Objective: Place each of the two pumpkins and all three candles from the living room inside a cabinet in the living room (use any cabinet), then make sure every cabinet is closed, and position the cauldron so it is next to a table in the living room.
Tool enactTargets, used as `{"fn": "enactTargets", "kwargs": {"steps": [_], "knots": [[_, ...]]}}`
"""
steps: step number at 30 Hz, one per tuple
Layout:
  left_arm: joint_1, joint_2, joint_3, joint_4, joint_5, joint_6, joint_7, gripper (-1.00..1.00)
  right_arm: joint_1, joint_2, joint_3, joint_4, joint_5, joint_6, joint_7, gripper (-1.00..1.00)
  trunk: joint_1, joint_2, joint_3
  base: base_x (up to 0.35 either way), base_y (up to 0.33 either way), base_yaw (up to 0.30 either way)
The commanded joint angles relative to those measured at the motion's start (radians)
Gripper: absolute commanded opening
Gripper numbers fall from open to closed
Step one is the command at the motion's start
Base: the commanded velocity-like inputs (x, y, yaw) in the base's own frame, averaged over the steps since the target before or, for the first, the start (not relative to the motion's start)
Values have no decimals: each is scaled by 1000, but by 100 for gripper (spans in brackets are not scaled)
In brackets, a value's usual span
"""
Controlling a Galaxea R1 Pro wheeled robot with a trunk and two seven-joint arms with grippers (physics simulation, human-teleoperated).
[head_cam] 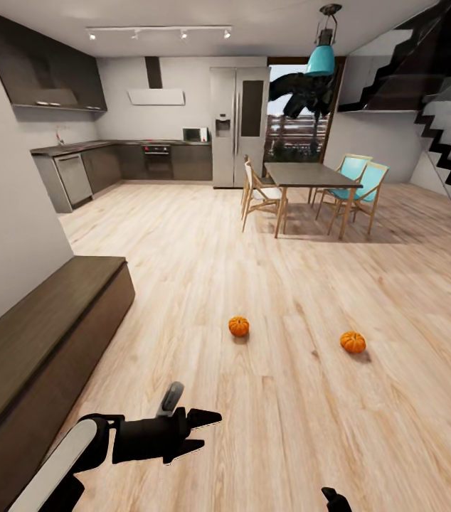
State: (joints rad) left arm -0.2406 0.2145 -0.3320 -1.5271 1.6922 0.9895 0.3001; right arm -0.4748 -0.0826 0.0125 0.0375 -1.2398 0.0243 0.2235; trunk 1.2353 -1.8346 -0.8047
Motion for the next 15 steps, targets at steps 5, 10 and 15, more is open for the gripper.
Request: {"fn": "enactTargets", "kwargs": {"steps": [5, 10, 15], "knots": [[-2, 0, -1, -1, 11, 0, 10, 100, -2, 0, 2, 4, -7, 3, 8, 100, 0, 0, -1, 328, 0, -35], [-2, 0, -1, -1, 11, 0, 10, 100, -2, 0, 2, 4, -7, 3, 8, 100, 0, 0, -1, 329, 0, -4], [-2, 0, -2, -1, 11, 0, 10, 100, -2, 0, 2, 4, -7, 3, 8, 100, 0, 0, -1, 329, 0, 0]]}}
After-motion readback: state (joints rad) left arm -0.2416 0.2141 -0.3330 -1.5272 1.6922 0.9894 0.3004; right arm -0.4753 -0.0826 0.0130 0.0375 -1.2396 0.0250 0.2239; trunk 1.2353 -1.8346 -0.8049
